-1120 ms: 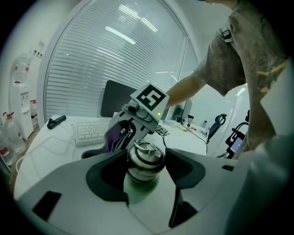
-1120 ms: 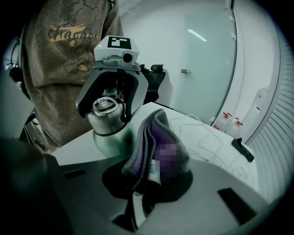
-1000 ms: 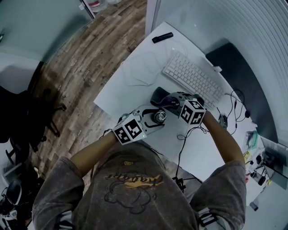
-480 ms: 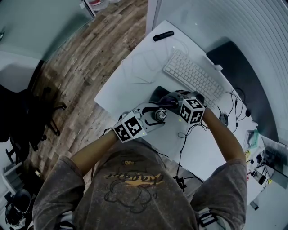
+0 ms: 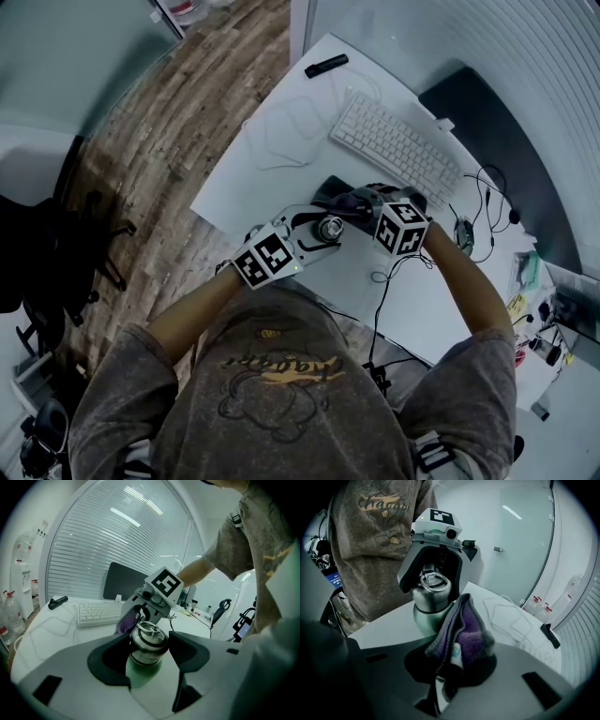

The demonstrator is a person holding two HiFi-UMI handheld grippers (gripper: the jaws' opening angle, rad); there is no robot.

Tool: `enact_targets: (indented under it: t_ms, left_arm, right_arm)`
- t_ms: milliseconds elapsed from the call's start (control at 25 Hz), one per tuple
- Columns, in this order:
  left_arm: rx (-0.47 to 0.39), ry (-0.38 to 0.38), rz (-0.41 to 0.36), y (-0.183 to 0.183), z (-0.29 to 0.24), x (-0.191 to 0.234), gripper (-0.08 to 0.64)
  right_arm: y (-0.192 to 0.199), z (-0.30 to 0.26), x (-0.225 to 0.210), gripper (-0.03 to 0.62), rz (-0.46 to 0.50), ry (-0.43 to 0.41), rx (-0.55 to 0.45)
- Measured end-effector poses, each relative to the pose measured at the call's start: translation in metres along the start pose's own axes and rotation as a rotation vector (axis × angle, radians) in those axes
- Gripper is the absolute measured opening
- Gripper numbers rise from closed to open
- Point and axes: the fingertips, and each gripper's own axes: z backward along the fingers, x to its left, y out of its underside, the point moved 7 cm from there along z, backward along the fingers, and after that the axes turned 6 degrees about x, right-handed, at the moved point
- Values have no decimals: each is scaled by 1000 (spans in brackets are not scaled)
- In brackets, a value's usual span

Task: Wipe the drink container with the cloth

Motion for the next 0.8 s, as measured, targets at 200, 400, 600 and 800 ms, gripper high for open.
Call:
enact_targets:
  t_ms: [200, 400, 600, 800]
  left_arm:
    - [3, 5, -7, 0, 1, 1, 265]
    - [2, 12, -13, 0, 1, 1, 265]
    - [1, 22, -17, 1, 2, 2, 267]
    - [3, 26, -20, 1, 3, 2, 267]
  right_arm:
    - [-1, 6, 7, 51, -21, 34, 11]
    - [1, 11, 16, 51, -64, 66, 21]
    - [0, 14, 25, 51, -115, 103, 25]
    - [-1, 16, 36, 51, -186, 144, 18]
